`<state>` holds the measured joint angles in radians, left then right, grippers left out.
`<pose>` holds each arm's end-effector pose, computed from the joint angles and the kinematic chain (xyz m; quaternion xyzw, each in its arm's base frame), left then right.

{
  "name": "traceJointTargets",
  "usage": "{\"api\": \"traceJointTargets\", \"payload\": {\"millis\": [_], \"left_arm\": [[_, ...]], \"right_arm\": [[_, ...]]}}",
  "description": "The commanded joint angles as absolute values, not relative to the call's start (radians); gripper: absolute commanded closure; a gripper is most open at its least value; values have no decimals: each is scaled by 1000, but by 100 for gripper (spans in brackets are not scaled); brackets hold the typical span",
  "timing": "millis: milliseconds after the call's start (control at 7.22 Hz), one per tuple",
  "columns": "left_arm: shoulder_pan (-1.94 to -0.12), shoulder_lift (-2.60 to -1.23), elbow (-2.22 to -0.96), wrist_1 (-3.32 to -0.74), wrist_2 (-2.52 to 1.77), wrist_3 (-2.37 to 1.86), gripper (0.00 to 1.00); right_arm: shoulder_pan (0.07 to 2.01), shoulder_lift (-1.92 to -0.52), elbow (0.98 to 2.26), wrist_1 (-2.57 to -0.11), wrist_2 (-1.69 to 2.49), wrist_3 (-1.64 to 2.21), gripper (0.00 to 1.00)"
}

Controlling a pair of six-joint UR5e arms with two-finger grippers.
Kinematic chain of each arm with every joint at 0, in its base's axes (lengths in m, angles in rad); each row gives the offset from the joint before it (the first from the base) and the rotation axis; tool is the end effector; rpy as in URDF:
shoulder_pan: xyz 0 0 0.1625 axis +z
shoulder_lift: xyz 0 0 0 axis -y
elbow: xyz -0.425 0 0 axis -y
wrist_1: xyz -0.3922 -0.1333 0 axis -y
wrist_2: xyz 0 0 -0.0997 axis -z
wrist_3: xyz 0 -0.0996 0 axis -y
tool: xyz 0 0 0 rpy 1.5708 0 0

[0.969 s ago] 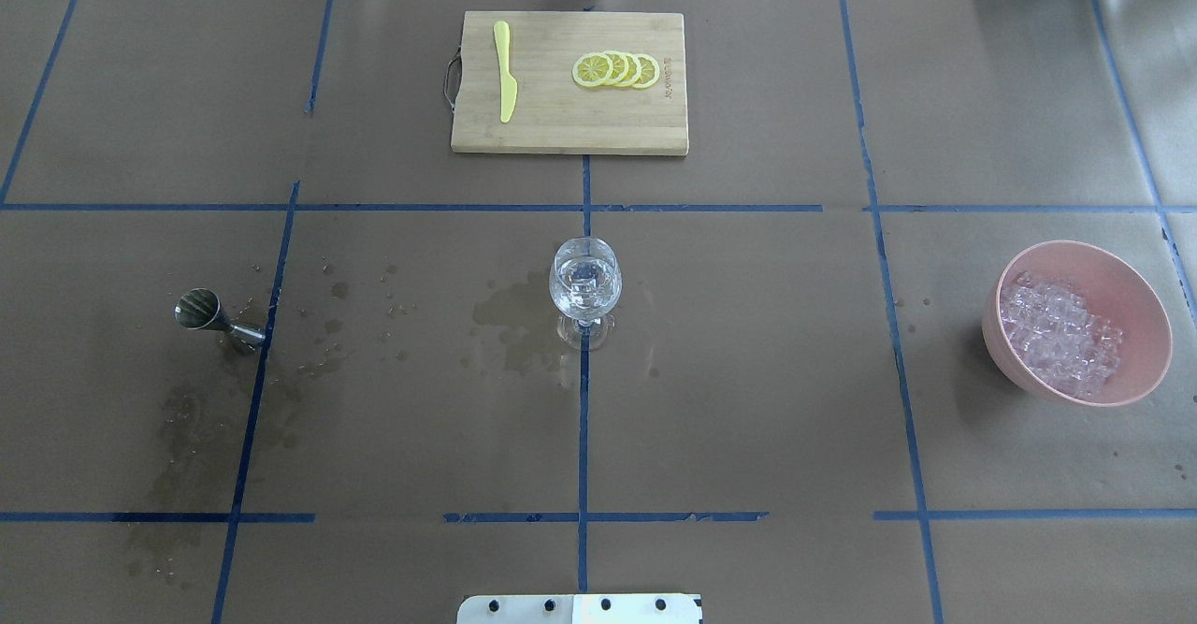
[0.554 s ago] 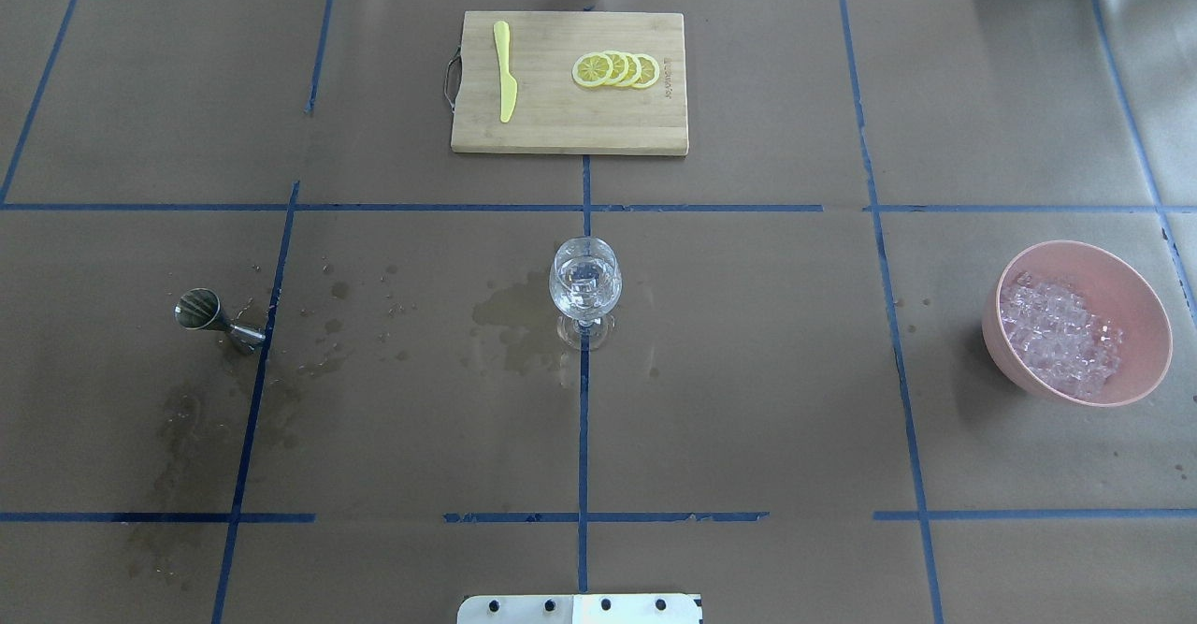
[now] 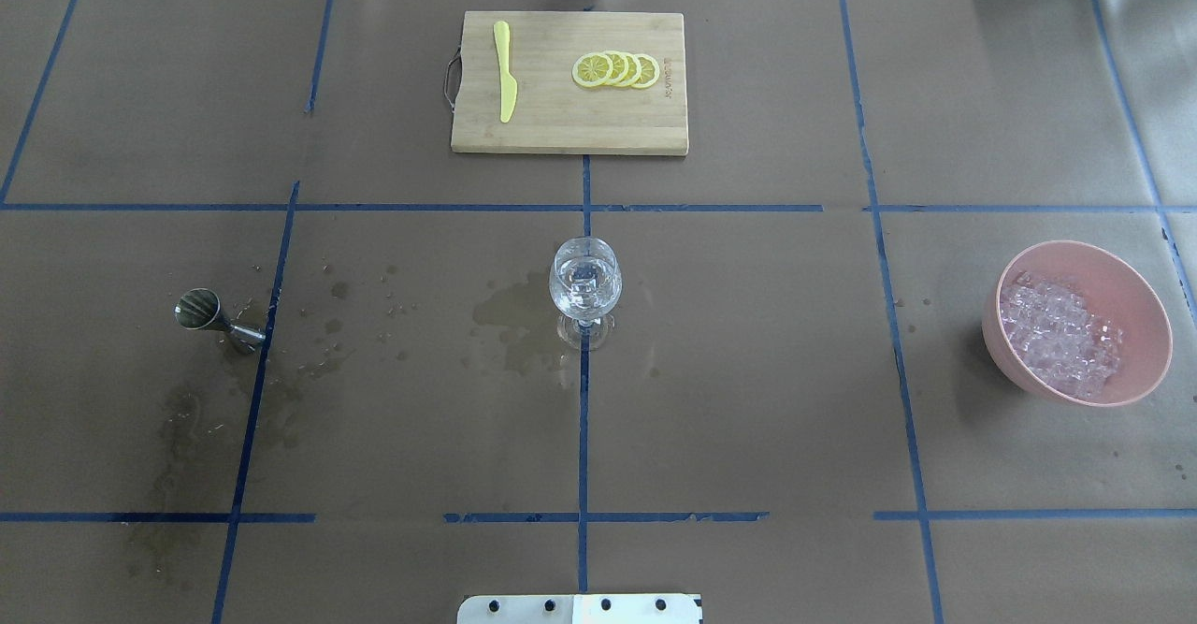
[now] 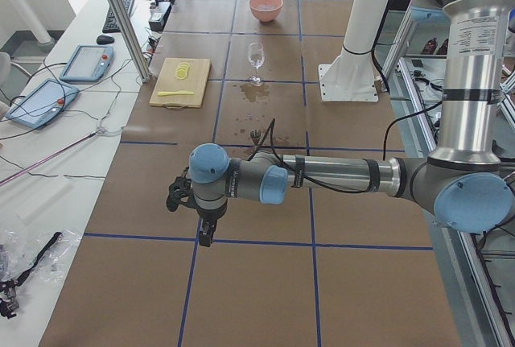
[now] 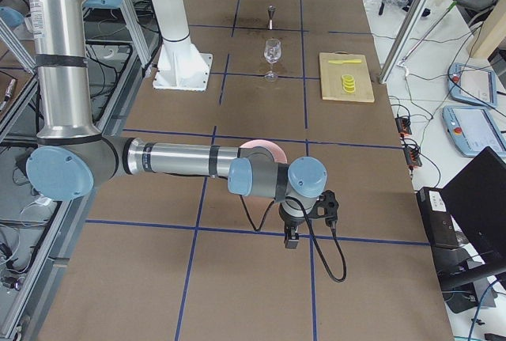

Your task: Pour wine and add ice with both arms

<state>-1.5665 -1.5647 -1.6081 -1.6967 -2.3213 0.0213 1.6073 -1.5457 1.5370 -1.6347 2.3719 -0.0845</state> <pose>-0.0632 -0.4996 0.6316 0.0761 0.3647 0.0406 0.9271 0.0799 -0.4947 0.6671 -0.0098 -0.3910 -0.0079 0.9203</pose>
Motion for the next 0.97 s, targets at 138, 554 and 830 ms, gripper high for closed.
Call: {"api": "traceJointTargets", "payload": {"millis": [138,554,830], "left_arm": [[-1565,-1568,-1608,-1697,-2322,-3,0],[-1565,-1569,-1608,-1701,-2322,-21,0],[-1565,-1569,-1608,-1703,-2322,-23,0]], "right_arm": [[1615,-1606,1539,-1532,2384,-83,0],[1615,-1608,1532,-1513,2384,-80,0],[1627,-1608,1532,-1513,2385,-81,0]]}}
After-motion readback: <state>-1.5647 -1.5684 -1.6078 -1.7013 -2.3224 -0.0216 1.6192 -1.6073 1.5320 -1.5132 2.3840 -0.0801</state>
